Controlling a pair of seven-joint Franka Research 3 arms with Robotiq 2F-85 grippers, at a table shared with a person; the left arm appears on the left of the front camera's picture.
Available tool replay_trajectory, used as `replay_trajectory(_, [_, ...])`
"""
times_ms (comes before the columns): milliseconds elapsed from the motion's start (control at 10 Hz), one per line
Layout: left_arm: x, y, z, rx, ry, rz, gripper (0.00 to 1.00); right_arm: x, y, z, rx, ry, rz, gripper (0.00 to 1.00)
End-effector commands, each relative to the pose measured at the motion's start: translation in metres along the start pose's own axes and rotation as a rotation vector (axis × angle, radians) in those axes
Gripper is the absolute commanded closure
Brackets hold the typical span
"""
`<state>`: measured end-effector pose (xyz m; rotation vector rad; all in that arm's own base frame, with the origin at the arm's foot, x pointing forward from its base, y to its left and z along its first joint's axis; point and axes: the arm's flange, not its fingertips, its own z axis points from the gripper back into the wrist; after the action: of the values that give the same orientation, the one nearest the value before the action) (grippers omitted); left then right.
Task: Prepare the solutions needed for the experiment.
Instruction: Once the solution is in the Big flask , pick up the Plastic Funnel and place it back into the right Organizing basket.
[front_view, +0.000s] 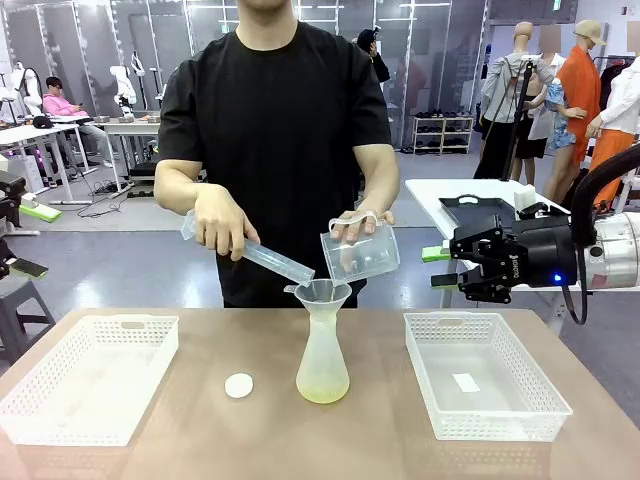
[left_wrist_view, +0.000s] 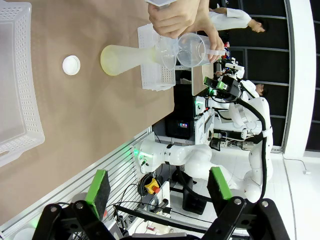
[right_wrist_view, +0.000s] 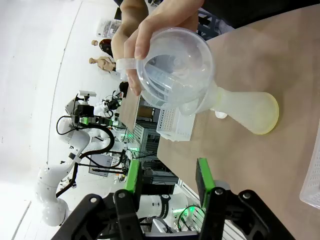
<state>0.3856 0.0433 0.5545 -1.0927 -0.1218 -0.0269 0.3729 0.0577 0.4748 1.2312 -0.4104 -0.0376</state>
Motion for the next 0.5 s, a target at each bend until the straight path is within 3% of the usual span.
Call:
replay_trajectory(0, [0.0003,-0.0035,0.0024,0.008,0.013,0.015,0.0,0.0,0.0,0.0,0.0,0.0,0.0,0.44])
replay_trajectory(200, [0.0003,-0.0035,0.0024,0.008,0.013,0.015,0.0,-0.0016,0.0009,-0.0006,0.054,0.025,0.007,0.44])
replay_trajectory(400, [0.0003,-0.0035,0.0024,0.008,0.013,0.015,0.0,-0.0017,0.0028,-0.0011,0.051,0.035,-0.008,0.27])
